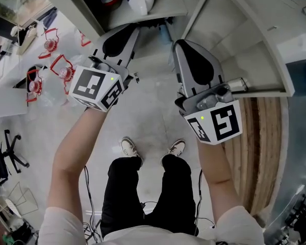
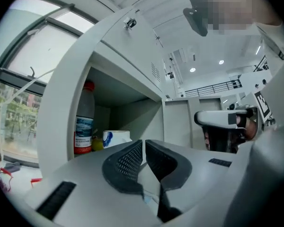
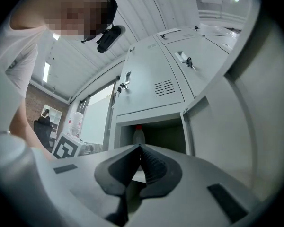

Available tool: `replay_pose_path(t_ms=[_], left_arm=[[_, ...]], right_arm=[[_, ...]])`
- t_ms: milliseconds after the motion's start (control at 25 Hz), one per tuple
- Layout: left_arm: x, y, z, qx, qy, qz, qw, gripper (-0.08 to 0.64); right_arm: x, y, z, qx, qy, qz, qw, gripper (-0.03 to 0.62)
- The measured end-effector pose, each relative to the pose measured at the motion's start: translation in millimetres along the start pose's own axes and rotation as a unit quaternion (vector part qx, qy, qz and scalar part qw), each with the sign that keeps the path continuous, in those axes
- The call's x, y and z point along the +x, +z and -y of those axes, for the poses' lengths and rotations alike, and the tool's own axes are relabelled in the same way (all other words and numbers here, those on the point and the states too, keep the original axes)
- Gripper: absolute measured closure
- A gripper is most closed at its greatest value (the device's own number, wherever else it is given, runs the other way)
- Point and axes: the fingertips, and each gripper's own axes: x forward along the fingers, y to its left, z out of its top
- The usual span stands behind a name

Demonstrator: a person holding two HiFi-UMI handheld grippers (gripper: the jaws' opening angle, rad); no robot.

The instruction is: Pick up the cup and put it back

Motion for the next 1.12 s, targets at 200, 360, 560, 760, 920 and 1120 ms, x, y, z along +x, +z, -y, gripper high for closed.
replay_pose_path(t_ms=[200, 360, 560, 760, 920, 1120], left_arm=[[-18.7, 21.7, 10.5, -0.017, -0.001, -0.012, 0.9998, 0.540], [-34.0, 46.7, 22.6, -0.009, -0.009, -0.024, 0.9996, 0.540], [-50.9, 85.3, 34.8, -0.014, -0.002, -0.023, 0.9996, 0.540], [-60.8, 128.6, 42.7, -0.004, 0.005, -0.013, 0.9999, 0.540], [-71.1, 163.4, 44.0, -0.008, 0.014, -0.010, 0.9998, 0.540], [-82.1, 208.2, 41.5, -0.008, 0.039, 0.016, 0.9991, 0.540]], right_arm=[[-4.9, 31.6, -2.3, 0.002, -0.006, -0.014, 1.000, 0.575], [-9.4, 61.1, -7.0, 0.009, -0.010, -0.023, 1.000, 0.575], [-18.6, 96.3, -14.0, 0.003, -0.022, -0.045, 0.999, 0.575], [-31.6, 132.8, -11.0, 0.008, -0.043, -0.054, 0.998, 0.575], [-38.7, 166.0, -12.3, 0.019, -0.054, -0.058, 0.997, 0.575], [-40.8, 205.9, -7.6, 0.009, -0.049, -0.058, 0.997, 0.575]])
